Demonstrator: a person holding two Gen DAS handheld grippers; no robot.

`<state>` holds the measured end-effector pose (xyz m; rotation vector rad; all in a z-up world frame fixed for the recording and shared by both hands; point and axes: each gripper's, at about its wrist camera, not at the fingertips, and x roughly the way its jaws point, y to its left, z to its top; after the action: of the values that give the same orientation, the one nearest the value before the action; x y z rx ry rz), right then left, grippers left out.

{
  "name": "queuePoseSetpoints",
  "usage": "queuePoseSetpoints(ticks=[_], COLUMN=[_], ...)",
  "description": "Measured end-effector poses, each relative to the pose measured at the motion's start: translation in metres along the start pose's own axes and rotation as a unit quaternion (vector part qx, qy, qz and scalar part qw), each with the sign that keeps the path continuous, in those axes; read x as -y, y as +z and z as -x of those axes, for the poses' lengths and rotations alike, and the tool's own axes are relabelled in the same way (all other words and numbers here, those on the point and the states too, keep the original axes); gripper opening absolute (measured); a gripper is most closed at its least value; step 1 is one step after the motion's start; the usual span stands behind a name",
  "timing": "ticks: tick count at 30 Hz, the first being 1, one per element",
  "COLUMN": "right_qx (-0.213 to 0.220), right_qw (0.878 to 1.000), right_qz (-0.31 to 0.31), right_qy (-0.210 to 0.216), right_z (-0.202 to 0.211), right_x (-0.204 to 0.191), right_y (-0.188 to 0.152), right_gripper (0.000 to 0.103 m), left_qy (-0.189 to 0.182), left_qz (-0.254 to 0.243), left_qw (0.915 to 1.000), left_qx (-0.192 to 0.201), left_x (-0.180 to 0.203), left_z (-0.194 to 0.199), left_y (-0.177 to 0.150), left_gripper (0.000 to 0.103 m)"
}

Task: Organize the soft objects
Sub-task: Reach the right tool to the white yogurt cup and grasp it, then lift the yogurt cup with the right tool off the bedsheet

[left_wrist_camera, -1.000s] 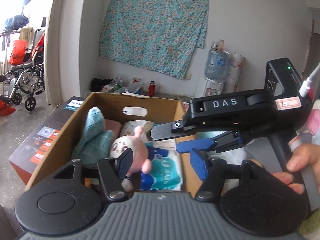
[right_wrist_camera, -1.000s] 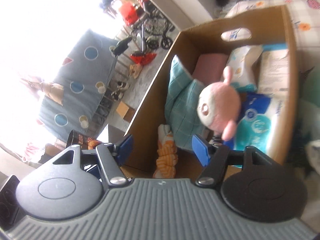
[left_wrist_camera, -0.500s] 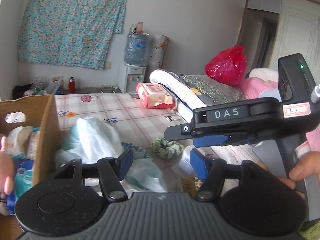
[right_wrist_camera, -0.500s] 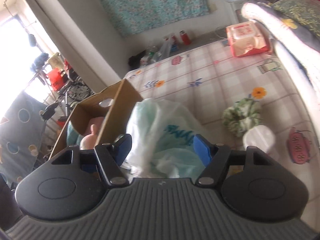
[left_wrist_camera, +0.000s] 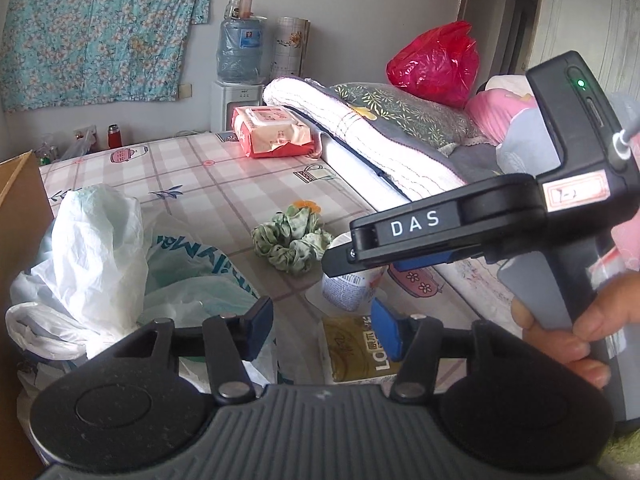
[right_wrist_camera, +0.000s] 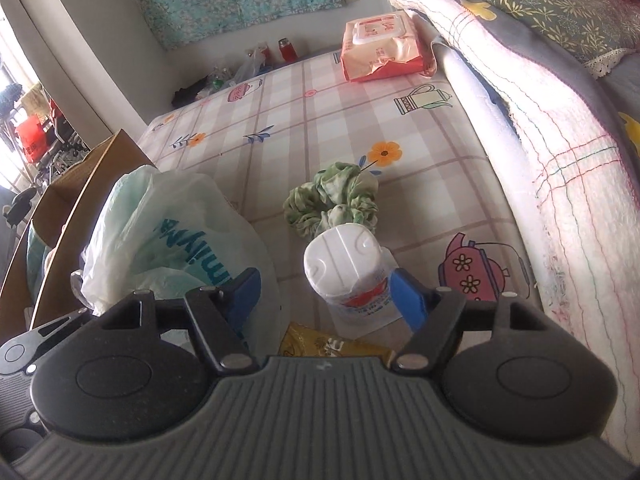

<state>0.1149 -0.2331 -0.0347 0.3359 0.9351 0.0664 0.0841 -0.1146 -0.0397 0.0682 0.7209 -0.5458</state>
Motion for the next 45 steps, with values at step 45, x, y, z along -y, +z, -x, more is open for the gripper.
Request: queuePoseSetpoints(ticks=[45], right_qx=[-0.022], right_qw=[0.998], right_qz=[-0.057], right_qy=[0.024], right_z=[-0.013], right_x=[0.056], right_y=[0.022], right_gripper=[0.077], left_qy=[-0.012], left_qz=[0.007], left_qw=[0.9995], left_qx=[-0.027], left_x=[0.002], left_z=[-0.008], left_y=[-0.012], left_gripper=[0.038])
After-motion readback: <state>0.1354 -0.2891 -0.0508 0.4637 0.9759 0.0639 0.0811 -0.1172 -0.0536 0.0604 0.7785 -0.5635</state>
